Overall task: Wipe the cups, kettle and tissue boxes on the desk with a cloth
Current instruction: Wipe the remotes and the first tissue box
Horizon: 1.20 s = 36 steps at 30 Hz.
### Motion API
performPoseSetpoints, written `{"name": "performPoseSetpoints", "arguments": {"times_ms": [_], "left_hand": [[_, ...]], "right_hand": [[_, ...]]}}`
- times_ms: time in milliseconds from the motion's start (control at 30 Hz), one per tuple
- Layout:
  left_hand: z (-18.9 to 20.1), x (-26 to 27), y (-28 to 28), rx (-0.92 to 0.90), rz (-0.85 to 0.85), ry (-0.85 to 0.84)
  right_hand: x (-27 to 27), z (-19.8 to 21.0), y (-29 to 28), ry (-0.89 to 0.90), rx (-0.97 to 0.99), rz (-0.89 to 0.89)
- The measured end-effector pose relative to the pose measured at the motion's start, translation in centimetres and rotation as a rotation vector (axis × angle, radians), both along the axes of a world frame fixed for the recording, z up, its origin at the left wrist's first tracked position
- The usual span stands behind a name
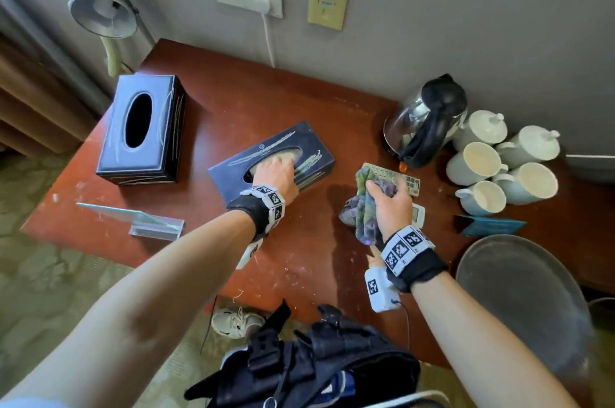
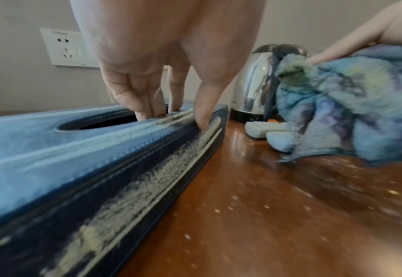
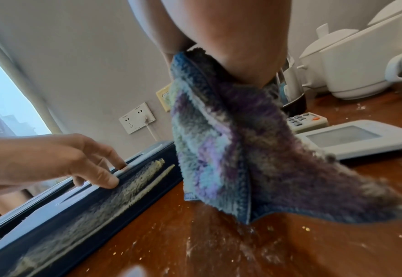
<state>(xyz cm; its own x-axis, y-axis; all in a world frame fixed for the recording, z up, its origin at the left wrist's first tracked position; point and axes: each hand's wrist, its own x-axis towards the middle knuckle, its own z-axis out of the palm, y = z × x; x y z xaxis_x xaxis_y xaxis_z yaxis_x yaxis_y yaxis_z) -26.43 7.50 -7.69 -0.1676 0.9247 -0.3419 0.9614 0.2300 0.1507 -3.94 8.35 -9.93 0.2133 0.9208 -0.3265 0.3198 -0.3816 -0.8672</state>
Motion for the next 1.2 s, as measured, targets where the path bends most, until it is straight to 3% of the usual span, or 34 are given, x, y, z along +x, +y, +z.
{"name": "performPoseSetpoints", "arguments": {"times_ms": [200,433,567,700,867,1033,1200], "left_hand": [[0.5,4.8,-4.2,-0.018,-0.098,-0.009],[0.4,7.3,-8.9,-0.033,-0.259,-0.042],[0.6,5.3,-9.8,0.02,-0.312,-0.109],[0.1,1.3,-11.1,-0.106,-0.304,0.05],[-1.0,-2.1,-12.4,-0.238,-0.289,0.119],[-1.6,-2.7,-12.2,-0.202,-0.315,0.085],[-1.6,-3.2,-12.7,-0.15,-0.354,0.088]], "right_hand": [[2.0,1.0,-1.4,0.05,0.048,0.106],[3.8,1.7,-3.2,0.018,0.111,0.092],[3.3,2.9,-3.4,-0.05,0.177,0.105],[1.0,1.9,-3.6,-0.17,0.12,0.251],[-1.2,-1.5,-4.9,-0.499,0.067,0.46],[-1.9,-2.0,-5.2,-0.648,0.039,0.445],[-3.2,-1.6,-6.9,-0.625,0.022,0.322]]}}
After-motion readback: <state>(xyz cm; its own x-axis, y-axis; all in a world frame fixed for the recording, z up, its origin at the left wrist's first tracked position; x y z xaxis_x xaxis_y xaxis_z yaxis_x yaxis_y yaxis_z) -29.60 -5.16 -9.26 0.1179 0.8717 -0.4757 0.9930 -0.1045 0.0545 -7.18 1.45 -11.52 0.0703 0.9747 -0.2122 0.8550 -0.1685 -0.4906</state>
